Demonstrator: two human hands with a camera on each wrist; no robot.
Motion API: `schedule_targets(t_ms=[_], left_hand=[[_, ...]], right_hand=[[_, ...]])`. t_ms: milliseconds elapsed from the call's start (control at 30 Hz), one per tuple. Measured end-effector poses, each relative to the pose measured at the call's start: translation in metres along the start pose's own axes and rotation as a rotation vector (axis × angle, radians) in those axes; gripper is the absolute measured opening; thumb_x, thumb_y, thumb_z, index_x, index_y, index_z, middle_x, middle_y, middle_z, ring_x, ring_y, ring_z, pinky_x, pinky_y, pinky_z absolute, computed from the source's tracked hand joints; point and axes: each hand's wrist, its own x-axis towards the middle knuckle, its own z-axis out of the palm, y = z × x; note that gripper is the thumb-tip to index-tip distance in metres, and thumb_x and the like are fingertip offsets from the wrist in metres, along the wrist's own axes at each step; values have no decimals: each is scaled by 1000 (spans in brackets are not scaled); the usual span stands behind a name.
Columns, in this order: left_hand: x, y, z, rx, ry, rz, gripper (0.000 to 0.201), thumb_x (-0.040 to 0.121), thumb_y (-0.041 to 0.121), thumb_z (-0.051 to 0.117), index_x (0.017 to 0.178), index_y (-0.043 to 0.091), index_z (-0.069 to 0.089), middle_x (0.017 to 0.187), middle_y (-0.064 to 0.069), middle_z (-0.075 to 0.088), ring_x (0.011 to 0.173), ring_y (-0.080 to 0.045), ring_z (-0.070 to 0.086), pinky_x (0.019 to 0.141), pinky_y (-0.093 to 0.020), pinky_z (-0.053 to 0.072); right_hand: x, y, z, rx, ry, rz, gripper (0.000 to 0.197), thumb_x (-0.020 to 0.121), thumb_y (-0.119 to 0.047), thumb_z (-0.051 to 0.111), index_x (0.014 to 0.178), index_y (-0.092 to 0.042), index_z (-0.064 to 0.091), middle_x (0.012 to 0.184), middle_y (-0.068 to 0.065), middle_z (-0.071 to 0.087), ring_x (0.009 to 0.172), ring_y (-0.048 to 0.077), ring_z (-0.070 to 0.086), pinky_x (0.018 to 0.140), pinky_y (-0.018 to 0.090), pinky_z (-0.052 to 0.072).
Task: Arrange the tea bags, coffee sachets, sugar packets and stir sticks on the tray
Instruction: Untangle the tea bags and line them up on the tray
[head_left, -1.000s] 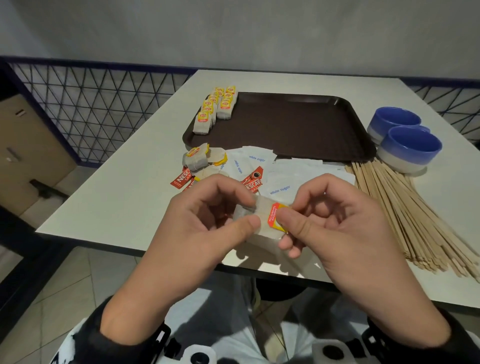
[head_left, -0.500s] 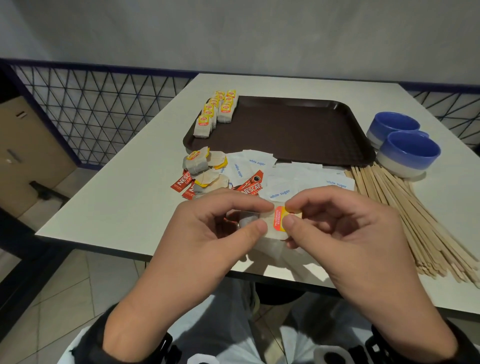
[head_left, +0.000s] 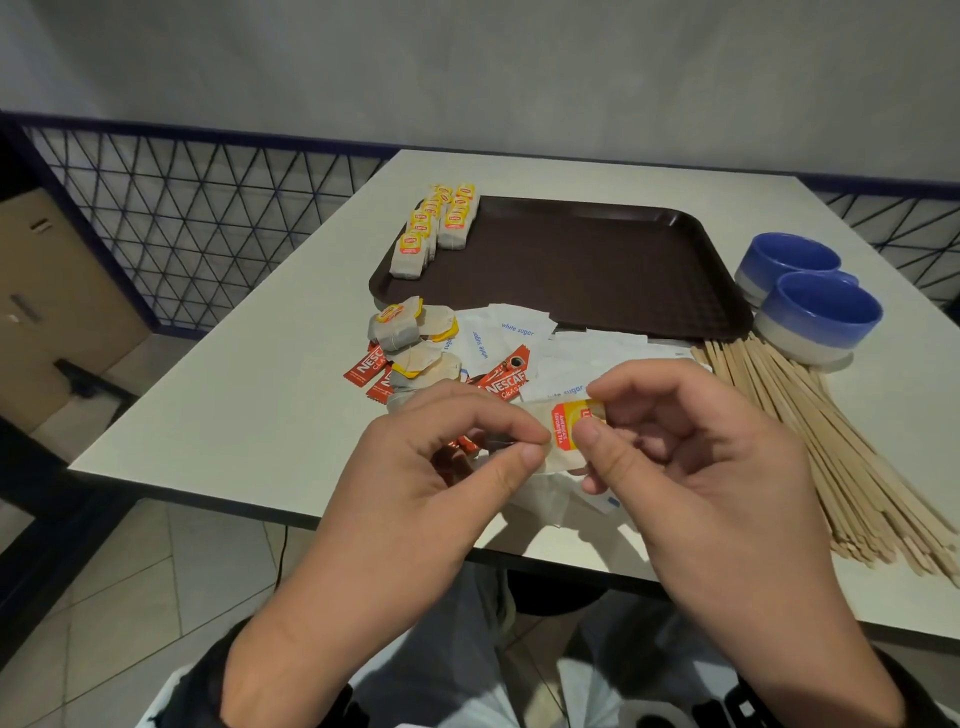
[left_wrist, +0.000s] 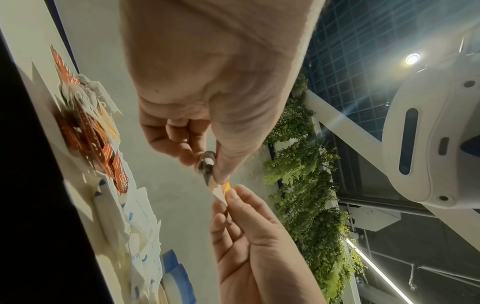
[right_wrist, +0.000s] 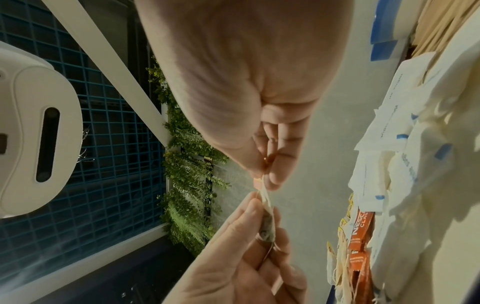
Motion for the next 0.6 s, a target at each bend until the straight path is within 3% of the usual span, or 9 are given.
schedule_targets(t_ms=[200,333,500,600], left_hand=[[0,0,-2,-6,-13,-15,5,84,27,72,85,30,76,94,7,70,93,-19,65,73,-25,50],[-2,1,-4,-11,-20,-28,5,85,28,70,85,29,75,94,8,70,91,-16,64,72,-24,50],[-3,1,-7,-72,-42,-63,4,86,28,70,86,28,75,91,10,69,83,-10,62,71,-32,51],[-4,-2,-9,-133,-33,-80,4,85,28,71,86,26,75,89,9,69,79,-8,61,70,-24,46]], right_hand=[[-1,2,1,-148,-39,-37,18,85,-10,78,86,-27,74,79,0,74,68,24,70,66,47,58],[0,1,2,-209,-36,-68,15,85,-12,79,87,-26,77,82,-5,75,74,23,72,67,47,59],[2,-1,4,-310,-58,-138,16,85,-10,79,88,-25,76,82,-5,74,75,20,72,67,41,58],[3,-4,6,-360,-58,-178,20,83,-8,80,91,-25,75,82,-8,73,76,18,71,67,37,58]])
